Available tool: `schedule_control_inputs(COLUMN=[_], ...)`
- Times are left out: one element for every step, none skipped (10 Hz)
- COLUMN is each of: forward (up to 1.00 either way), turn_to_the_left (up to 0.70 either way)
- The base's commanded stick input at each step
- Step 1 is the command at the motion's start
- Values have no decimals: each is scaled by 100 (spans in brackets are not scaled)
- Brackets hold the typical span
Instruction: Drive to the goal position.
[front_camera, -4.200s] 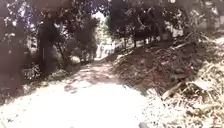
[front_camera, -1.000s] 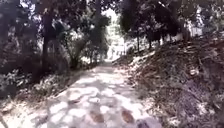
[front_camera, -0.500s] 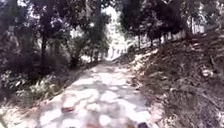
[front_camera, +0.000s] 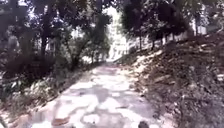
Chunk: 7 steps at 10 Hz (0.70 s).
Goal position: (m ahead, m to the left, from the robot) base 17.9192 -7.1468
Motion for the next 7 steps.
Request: schedule_control_inputs(forward=[50, 50, 50, 50, 50, 50, 50], turn_to_the_left=[-43, -50, -50, -10, 0, 0, 0])
